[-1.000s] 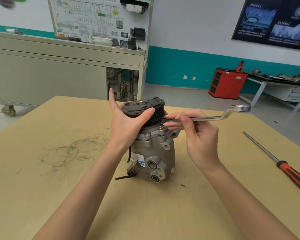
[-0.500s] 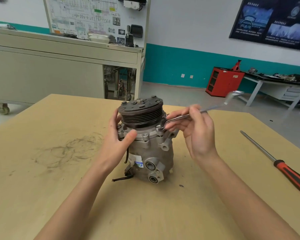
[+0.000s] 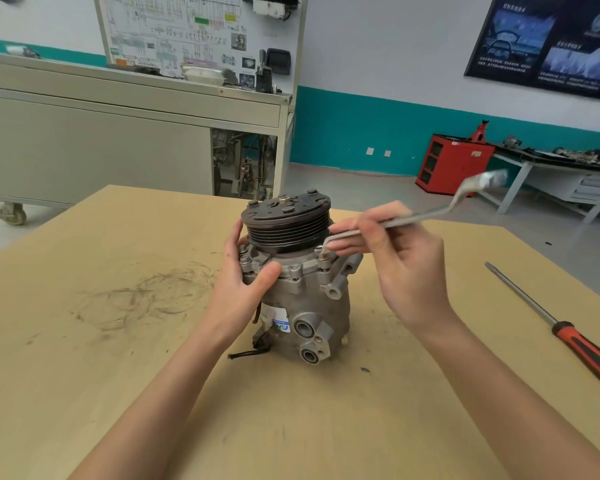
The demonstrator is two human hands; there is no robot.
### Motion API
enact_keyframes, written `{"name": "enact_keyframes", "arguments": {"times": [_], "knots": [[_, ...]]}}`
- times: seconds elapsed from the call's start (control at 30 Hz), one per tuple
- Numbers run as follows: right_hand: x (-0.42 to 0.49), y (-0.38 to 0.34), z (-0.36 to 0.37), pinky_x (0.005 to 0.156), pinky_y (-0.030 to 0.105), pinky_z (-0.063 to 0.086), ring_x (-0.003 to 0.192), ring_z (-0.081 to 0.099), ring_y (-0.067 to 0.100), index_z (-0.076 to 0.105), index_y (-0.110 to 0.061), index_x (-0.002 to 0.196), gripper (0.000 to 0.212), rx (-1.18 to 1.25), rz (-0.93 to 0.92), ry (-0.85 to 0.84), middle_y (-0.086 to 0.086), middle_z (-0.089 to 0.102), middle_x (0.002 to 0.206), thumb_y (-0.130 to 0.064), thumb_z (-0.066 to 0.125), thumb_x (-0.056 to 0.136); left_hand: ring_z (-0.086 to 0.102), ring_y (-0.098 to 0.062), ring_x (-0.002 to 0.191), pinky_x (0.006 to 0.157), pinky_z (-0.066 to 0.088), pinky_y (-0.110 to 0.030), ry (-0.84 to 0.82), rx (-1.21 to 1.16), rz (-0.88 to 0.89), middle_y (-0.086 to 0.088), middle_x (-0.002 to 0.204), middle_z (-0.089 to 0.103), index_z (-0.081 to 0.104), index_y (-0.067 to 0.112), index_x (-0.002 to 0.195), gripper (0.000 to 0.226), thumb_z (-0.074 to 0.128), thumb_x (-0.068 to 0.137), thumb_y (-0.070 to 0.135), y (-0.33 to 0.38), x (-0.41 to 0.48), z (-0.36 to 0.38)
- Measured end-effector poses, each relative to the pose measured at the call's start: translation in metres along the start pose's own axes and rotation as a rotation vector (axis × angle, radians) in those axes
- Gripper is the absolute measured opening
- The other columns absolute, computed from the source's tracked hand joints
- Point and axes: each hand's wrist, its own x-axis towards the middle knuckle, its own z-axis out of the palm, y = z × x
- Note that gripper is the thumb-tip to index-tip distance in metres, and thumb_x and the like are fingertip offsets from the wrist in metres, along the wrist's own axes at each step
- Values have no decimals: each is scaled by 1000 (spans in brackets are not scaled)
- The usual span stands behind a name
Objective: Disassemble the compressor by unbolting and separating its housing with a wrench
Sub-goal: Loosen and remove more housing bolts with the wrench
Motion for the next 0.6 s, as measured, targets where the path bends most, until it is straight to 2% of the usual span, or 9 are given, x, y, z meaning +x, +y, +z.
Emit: {"name": "enact_keyframes", "arguments": {"times": [0.1, 0.17, 0.23, 0.33, 0.4, 0.47, 0.6], "knots": [[-13, 5, 5, 59, 43, 58, 73, 71, 20, 61, -10, 95, 26, -241, -209, -13, 11, 69, 85, -31, 46, 99, 36, 36, 102, 76, 32, 8, 6, 9, -8, 38, 126, 30, 12, 37, 149, 99, 54, 64, 68, -2, 0, 0], [-16, 9, 6, 59, 39, 58, 73, 71, 20, 61, -18, 97, 22, -179, -173, 7, 4, 69, 87, -32, 45, 100, 36, 36, 103, 79, 34, 5, 6, 12, -24, 34, 130, 33, 11, 37, 150, 102, 53, 64, 70, -3, 0, 0], [-7, 13, 0, 61, 30, 57, 70, 71, 22, 55, -20, 90, 20, 86, 81, 69, 5, 71, 85, -26, 40, 101, 35, 35, 104, 82, 32, 4, 11, 25, -37, 27, 135, 34, 9, 37, 152, 105, 53, 63, 72, -3, -1, 0], [18, 20, -9, 58, 22, 54, 63, 69, 20, 51, -6, 83, 31, 371, 543, 58, 11, 72, 77, -15, 30, 104, 33, 36, 104, 86, 31, 2, 31, 39, -36, 26, 135, 33, 8, 35, 153, 107, 51, 63, 74, -3, -1, 1], [25, 22, -12, 57, 21, 54, 62, 69, 18, 52, -5, 82, 31, 426, 645, 45, 12, 72, 75, -14, 32, 103, 32, 35, 105, 92, 31, -6, 37, 36, -44, 21, 139, 32, 8, 36, 153, 107, 51, 63, 74, -3, -2, 1], [26, 20, -13, 59, 23, 55, 64, 70, 21, 54, -5, 83, 29, 376, 549, 95, 12, 72, 76, -17, 36, 102, 33, 35, 106, 91, 32, -7, 37, 44, -37, 20, 140, 32, 9, 36, 153, 106, 51, 63, 74, -4, -2, 2], [12, 6, -10, 60, 26, 57, 66, 71, 23, 57, -16, 83, 18, 104, 203, 131, 8, 72, 78, -21, 46, 97, 38, 30, 110, 88, 34, -1, 48, 19, -34, 18, 141, 36, 13, 36, 151, 103, 53, 64, 73, -8, -1, 3]]}}
